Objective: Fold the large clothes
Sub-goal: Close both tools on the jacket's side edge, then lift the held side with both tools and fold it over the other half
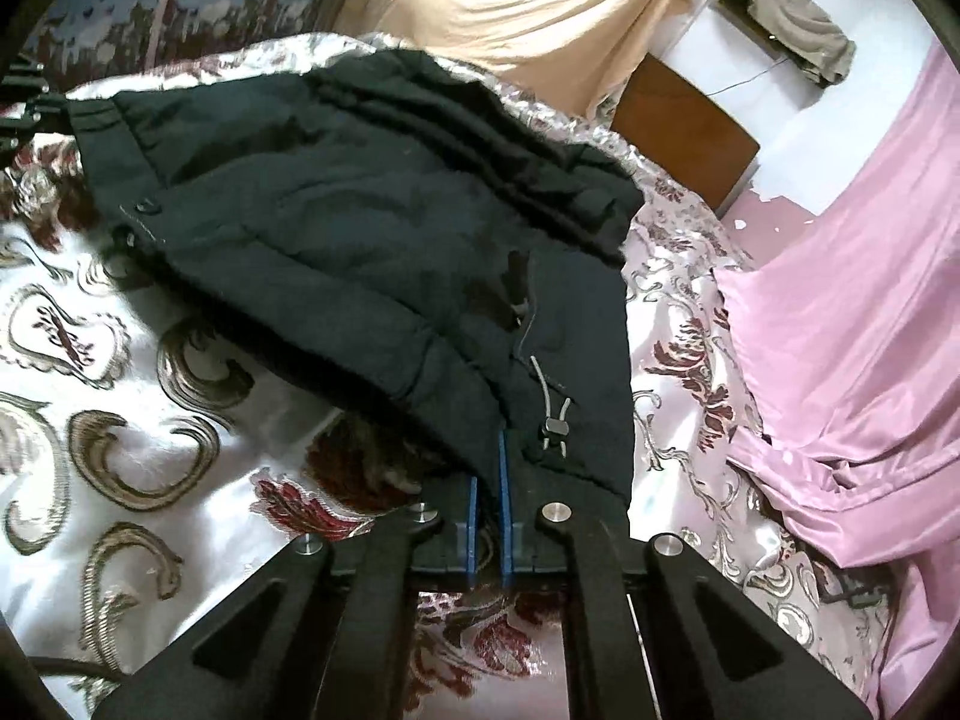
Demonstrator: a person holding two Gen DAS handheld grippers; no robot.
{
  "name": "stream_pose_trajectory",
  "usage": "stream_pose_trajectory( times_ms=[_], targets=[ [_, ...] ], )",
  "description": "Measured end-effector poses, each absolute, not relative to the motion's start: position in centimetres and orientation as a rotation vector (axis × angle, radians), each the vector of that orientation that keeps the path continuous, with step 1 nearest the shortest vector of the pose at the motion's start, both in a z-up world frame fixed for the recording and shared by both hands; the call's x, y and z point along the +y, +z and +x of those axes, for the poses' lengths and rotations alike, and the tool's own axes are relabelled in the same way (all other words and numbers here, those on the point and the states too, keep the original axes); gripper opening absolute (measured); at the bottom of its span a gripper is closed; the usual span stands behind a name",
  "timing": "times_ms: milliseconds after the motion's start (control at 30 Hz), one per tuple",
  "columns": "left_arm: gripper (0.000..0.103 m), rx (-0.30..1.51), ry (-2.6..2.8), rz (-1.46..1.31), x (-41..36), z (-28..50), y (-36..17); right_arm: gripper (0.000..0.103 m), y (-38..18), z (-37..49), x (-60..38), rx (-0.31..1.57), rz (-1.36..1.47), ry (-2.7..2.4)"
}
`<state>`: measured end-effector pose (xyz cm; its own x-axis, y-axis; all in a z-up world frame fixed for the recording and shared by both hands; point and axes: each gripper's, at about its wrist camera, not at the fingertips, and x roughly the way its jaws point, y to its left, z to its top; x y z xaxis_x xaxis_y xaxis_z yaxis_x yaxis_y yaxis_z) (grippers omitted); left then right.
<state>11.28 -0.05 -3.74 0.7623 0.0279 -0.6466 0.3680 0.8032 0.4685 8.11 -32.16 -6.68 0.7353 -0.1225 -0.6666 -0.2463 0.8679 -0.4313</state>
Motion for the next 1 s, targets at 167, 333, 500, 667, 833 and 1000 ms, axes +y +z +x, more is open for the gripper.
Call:
stream_pose_trajectory(
  times_ms=[167, 333, 500, 667, 833, 1000],
  targets=[
    [0.005, 0.695, -0.210, 0.552, 0.4, 9.8, -2.6, 0.004, -5.5, 6.5, -32.7, 0.732, -0.481, 0.072],
    [0.005, 0.704, -0.231, 0.466, 1.0, 9.3, -0.9, 0.004, -3.9, 5.5, -33.4, 0.716, -0.439, 0.073],
    [0.005, 0.716, -0.242, 0.373, 1.0, 11.7, 1.7, 0.004, -1.3, 7.5, -34.7, 0.691, -0.345, 0.084],
    [0.005, 0.714, -0.247, 0.292, 0.9, 16.4, 4.5, 0.004, 1.4, 12.0, -35.6, 0.642, -0.269, 0.098],
    [0.005, 0.631, -0.204, 0.294, 0.4, 21.0, 7.1, 0.004, 3.7, 16.4, -34.7, 0.572, -0.265, 0.067],
    [0.005, 0.598, -0.170, 0.281, -0.1, 27.2, 9.0, 0.004, 5.8, 21.9, -35.2, 0.519, -0.253, 0.028]
  ],
)
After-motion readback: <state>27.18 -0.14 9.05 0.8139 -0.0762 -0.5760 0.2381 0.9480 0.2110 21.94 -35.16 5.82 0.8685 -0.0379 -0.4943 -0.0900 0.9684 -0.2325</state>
